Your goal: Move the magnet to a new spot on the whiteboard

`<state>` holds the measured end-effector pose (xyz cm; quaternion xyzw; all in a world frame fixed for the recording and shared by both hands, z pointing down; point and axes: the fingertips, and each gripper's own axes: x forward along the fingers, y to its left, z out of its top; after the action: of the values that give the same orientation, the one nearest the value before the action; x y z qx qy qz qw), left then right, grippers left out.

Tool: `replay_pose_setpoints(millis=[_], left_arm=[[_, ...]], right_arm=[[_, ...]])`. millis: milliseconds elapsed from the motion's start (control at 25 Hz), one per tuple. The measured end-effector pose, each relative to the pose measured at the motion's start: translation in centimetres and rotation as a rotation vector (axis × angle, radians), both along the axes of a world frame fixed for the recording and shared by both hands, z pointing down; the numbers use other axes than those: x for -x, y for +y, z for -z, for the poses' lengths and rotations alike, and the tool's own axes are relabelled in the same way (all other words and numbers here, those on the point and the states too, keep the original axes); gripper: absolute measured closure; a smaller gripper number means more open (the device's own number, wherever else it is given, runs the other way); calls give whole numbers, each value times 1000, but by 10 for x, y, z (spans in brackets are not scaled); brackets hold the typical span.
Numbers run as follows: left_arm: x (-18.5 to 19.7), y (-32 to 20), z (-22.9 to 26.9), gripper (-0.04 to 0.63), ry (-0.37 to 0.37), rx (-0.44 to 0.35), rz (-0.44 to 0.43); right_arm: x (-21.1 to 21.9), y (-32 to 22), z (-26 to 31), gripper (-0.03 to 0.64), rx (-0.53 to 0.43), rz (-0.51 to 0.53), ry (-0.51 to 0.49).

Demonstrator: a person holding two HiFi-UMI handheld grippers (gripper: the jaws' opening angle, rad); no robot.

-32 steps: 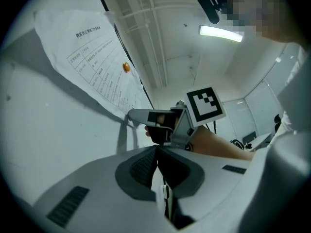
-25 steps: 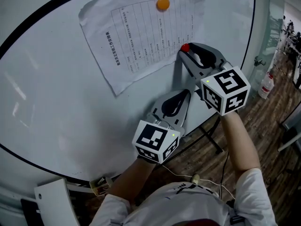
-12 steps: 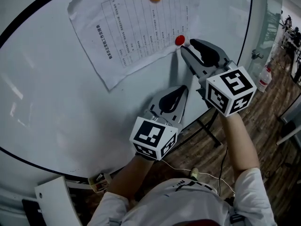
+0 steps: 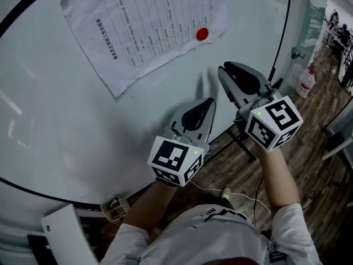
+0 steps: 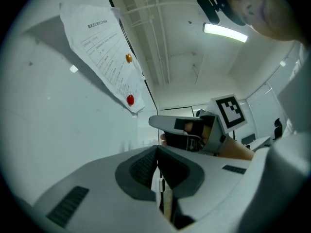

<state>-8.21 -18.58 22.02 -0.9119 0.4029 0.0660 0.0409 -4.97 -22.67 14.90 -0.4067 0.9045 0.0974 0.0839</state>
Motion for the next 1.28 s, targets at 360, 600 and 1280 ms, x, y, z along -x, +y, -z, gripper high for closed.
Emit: replay_pose_setpoints(millis=[360,600,1280], left_arm=[[3,7,-24,583,-2,37,6],[5,10,-46,583,-1,71,13],[2,19,-79,583,15,123,13]], right_arm=[[-5,19,-70,592,147,25,-65],[-6,28,-112,601,223,12,-90],[-12,42,-153,603,264,-36,-72]])
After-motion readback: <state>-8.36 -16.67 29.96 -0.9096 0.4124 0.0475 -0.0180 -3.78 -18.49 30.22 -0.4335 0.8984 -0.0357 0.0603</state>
